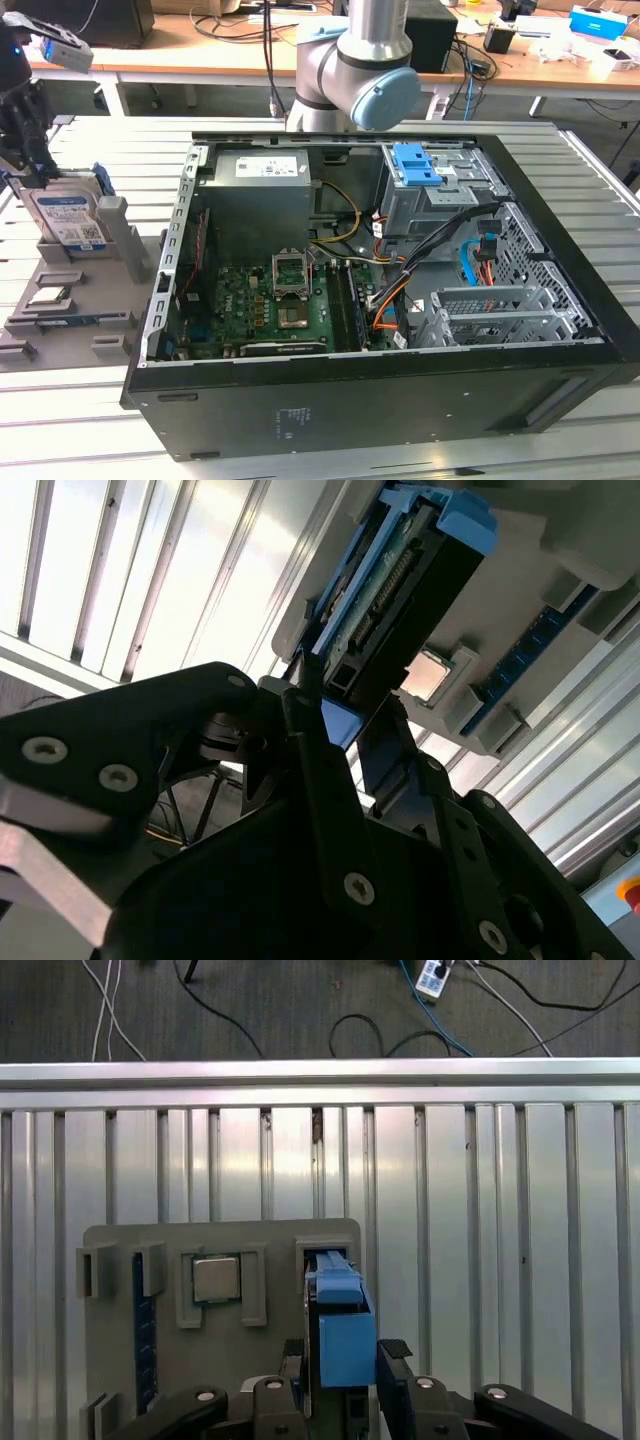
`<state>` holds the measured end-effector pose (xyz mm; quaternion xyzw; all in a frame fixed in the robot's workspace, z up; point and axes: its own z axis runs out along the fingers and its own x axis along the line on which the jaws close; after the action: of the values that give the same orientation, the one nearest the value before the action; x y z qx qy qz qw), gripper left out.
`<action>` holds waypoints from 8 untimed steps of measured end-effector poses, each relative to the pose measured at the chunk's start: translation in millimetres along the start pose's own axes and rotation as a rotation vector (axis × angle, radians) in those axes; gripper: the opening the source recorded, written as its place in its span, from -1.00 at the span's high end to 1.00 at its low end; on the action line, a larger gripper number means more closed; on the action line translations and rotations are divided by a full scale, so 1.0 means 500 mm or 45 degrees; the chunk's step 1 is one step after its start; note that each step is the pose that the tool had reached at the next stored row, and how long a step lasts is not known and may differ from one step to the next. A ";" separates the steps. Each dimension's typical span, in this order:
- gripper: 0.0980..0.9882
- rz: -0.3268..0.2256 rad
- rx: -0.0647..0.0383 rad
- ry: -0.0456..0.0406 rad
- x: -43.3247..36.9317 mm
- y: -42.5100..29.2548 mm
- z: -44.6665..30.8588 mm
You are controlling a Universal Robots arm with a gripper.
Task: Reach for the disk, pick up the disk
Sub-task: 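Pick up the disk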
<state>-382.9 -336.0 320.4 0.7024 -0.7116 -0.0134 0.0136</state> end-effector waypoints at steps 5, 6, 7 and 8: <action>0.27 -0.005 0.000 0.000 0.000 -0.001 0.013; 0.27 -0.006 0.000 0.000 0.000 -0.001 0.016; 0.27 -0.007 0.000 0.000 0.000 -0.001 0.018; 0.27 -0.008 0.000 0.000 0.000 -0.001 0.020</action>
<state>-382.9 -336.0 310.4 0.7046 -0.7094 -0.0134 0.0136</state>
